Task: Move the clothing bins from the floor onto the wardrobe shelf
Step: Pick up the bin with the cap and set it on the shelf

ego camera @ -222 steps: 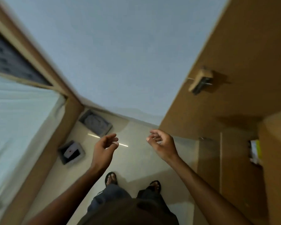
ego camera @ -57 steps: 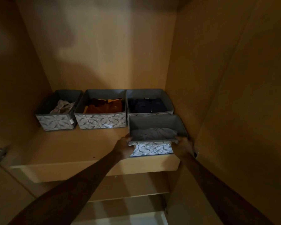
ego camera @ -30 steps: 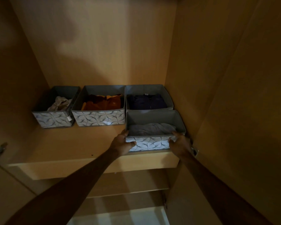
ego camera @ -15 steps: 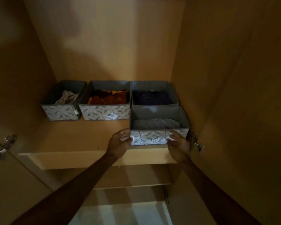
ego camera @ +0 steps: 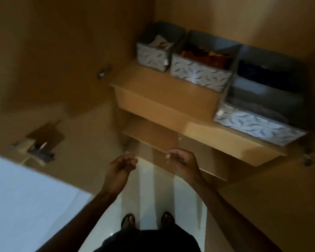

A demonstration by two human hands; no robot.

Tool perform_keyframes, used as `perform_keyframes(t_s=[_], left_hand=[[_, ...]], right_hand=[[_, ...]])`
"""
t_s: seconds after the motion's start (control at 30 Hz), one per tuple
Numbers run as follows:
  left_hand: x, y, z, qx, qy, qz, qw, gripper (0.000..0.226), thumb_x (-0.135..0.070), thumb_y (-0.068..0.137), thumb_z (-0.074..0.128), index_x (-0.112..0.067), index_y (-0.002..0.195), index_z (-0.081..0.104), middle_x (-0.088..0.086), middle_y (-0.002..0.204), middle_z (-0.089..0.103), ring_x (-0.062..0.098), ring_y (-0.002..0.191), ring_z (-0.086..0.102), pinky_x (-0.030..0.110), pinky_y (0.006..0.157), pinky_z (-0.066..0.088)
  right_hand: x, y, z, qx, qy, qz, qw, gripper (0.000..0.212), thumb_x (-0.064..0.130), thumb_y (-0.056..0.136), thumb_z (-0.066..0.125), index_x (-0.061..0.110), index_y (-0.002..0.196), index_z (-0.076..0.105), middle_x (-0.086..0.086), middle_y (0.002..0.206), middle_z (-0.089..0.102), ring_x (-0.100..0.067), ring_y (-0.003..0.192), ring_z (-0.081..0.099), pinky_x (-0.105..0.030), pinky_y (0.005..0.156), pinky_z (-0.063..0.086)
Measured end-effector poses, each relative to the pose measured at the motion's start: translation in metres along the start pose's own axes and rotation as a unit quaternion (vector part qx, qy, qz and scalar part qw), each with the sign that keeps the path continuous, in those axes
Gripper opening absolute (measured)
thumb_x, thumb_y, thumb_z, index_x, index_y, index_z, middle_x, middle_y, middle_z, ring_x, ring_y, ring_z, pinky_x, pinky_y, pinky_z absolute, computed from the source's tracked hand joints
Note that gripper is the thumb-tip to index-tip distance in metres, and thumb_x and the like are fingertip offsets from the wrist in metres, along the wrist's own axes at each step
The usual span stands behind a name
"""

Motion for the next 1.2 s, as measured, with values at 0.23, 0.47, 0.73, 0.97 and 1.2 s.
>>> perform_keyframes(t_s=[0.23, 0.47, 0.73, 0.97, 1.2], left_hand=[[0.058, -0.101, -0.079, -0.252, -0.075, -0.06, 0.963, 0.025, -0.004, 0.091, 0.058, -0.014, 0.113, 0.066, 0.001, 0.101, 0.074, 0.024, 0.097, 0.068, 0.029, 0.077, 0.049], [0.134, -0.243, -0.084, -0.46, -0.159, -0.119, 0.865, 0.025, -0.008, 0.092, 0.059, -0.017, 0.114, 0.067, -0.003, 0.099, 0.075, 0.022, 0.092, 0.07, 0.039, 0.081, 0.051], [0.195, -0.392, -0.066, -0.576, -0.207, -0.133, 0.779, 0.028, -0.013, 0.094, 0.059, -0.017, 0.121, 0.063, -0.002, 0.107, 0.071, 0.015, 0.096, 0.068, 0.027, 0.08, 0.051], [0.254, -0.541, -0.077, -0.668, -0.242, -0.13, 0.692, 0.024, -0.015, 0.093, 0.061, -0.018, 0.116, 0.065, 0.0, 0.102, 0.072, 0.014, 0.091, 0.069, 0.021, 0.077, 0.052], [0.313, -0.65, -0.064, -0.754, -0.301, -0.166, 0.56, 0.021, -0.013, 0.093, 0.061, -0.019, 0.112, 0.064, -0.002, 0.1, 0.071, 0.011, 0.089, 0.067, 0.012, 0.066, 0.046]], right_hand=[[-0.017, -0.012, 0.097, 0.267, -0.097, -0.006, 0.959, 0.011, 0.018, 0.086, 0.068, 0.024, 0.095, 0.073, 0.004, 0.085, 0.073, -0.006, 0.081, 0.067, -0.017, 0.065, 0.048], [-0.04, -0.072, 0.181, 0.483, -0.178, -0.027, 0.857, 0.013, 0.024, 0.085, 0.07, 0.023, 0.097, 0.074, 0.004, 0.088, 0.074, -0.01, 0.083, 0.069, -0.018, 0.064, 0.049], [-0.057, -0.212, 0.261, 0.639, -0.248, -0.074, 0.724, 0.014, 0.022, 0.084, 0.07, 0.019, 0.097, 0.074, 0.0, 0.079, 0.074, -0.012, 0.078, 0.071, -0.018, 0.061, 0.048], [-0.075, -0.38, 0.321, 0.718, -0.258, -0.106, 0.638, 0.013, 0.015, 0.087, 0.068, 0.013, 0.099, 0.073, -0.007, 0.082, 0.072, -0.009, 0.073, 0.068, -0.013, 0.058, 0.048], [-0.108, -0.537, 0.365, 0.807, -0.281, -0.137, 0.502, 0.016, 0.011, 0.088, 0.066, 0.006, 0.102, 0.071, -0.011, 0.085, 0.072, -0.009, 0.071, 0.067, -0.012, 0.055, 0.047]])
Point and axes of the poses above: each hand's wrist, its own y-axis towards the middle knuckle, its own z-axis out of the palm, x = y × z, the point moved 3 cm from there along y, towards the middle knuckle
